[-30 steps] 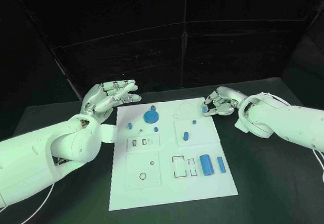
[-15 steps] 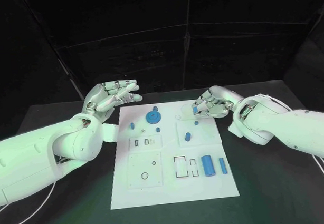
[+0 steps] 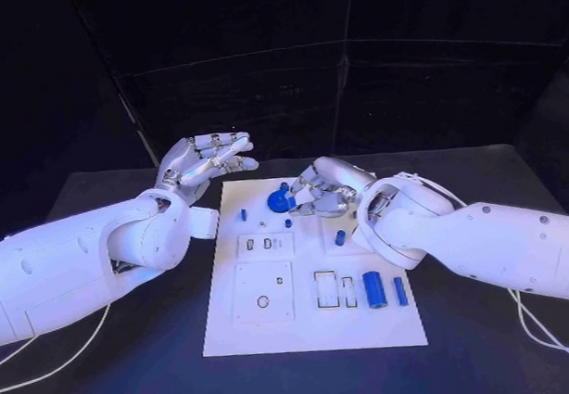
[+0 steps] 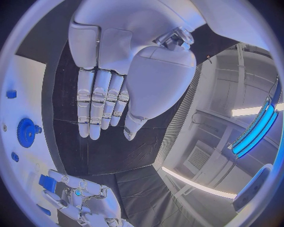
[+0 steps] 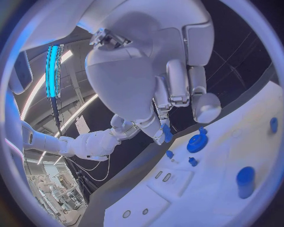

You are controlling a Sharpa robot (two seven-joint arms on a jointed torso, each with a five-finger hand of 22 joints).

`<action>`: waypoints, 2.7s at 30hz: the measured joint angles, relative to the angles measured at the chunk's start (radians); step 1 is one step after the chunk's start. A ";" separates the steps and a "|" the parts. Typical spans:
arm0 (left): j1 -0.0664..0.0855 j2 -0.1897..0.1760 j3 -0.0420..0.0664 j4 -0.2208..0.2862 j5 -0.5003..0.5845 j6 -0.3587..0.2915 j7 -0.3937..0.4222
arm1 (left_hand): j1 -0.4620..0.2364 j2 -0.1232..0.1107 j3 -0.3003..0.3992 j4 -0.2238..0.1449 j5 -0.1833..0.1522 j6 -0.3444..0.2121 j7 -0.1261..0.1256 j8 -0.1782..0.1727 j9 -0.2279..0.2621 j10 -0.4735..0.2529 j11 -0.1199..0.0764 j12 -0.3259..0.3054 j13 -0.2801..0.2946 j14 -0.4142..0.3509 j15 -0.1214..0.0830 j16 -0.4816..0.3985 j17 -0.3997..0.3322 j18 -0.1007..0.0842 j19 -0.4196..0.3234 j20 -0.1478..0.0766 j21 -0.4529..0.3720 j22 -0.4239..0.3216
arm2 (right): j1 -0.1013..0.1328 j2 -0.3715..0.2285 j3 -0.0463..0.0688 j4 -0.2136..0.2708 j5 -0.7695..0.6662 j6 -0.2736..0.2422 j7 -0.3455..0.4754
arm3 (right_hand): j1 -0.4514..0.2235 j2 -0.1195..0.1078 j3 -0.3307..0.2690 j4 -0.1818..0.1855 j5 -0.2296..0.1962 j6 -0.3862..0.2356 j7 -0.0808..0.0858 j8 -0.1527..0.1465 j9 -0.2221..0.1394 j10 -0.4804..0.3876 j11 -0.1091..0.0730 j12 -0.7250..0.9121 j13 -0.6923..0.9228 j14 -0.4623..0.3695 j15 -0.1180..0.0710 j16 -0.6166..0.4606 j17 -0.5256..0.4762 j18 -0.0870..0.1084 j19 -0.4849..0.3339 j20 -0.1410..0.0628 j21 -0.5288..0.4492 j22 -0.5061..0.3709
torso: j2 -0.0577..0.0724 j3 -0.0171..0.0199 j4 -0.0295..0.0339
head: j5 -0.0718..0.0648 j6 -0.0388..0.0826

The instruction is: Assemble the parts on the task board

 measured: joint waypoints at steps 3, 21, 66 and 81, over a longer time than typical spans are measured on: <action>0.000 0.001 0.000 -0.004 0.001 0.000 0.000 | 0.000 0.000 0.000 0.000 0.000 0.000 0.000 0.000 0.000 0.000 0.000 0.000 0.000 0.000 0.000 0.000 0.000 0.000 0.000 0.000 0.000 0.000 | -0.004 0.034 -0.009 -0.019 -0.020 0.008 -0.016 | 0.000 0.000 0.003 0.003 -0.002 0.000 0.000 -0.002 0.000 0.000 0.000 0.000 0.000 0.000 0.000 0.000 0.000 0.000 -0.003 -0.003 0.000 -0.002 | -0.001 -0.0040 0.0019 | 0.005 -0.002; 0.008 0.011 0.000 -0.017 0.002 0.000 0.000 | 0.000 0.000 0.000 0.000 0.000 0.000 0.000 0.000 0.000 0.004 0.004 0.000 0.000 0.000 0.000 0.000 0.001 0.000 0.000 0.000 0.000 0.000 | -0.050 0.146 -0.030 -0.117 -0.112 0.090 -0.072 | -0.003 0.003 0.010 -0.005 0.005 -0.003 -0.003 -0.001 0.000 0.000 0.000 0.000 -0.001 0.000 0.000 0.000 0.000 0.000 -0.003 -0.003 0.000 -0.010 | 0.000 -0.0026 0.0034 | 0.029 -0.019; 0.009 0.014 0.000 -0.022 0.003 0.000 -0.006 | 0.000 0.000 0.000 0.000 0.000 0.000 0.000 0.000 0.000 0.004 0.004 0.000 0.000 0.000 0.000 0.000 0.001 0.000 0.000 0.000 0.000 0.001 | -0.053 0.152 -0.025 -0.128 -0.193 0.156 -0.132 | -0.046 -0.034 0.028 -0.014 0.010 -0.006 0.000 -0.002 0.006 0.000 0.000 -0.010 -0.004 0.000 0.000 0.000 0.000 0.000 -0.003 -0.003 -0.004 -0.017 | -0.002 -0.0019 0.0015 | 0.025 -0.036; 0.009 0.013 0.000 -0.022 0.004 0.000 -0.007 | 0.000 0.000 0.003 -0.003 0.000 0.000 0.000 -0.005 0.000 0.007 0.000 -0.006 0.000 0.000 0.000 -0.005 0.002 0.000 0.000 0.000 0.000 0.000 | -0.052 0.155 -0.024 -0.127 -0.197 0.180 -0.152 | -0.073 -0.060 0.025 -0.012 0.015 -0.006 0.001 -0.001 0.001 -0.004 0.004 -0.017 -0.004 0.000 0.000 0.000 0.000 0.000 -0.007 0.000 -0.009 -0.027 | -0.002 -0.0016 0.0015 | 0.026 -0.040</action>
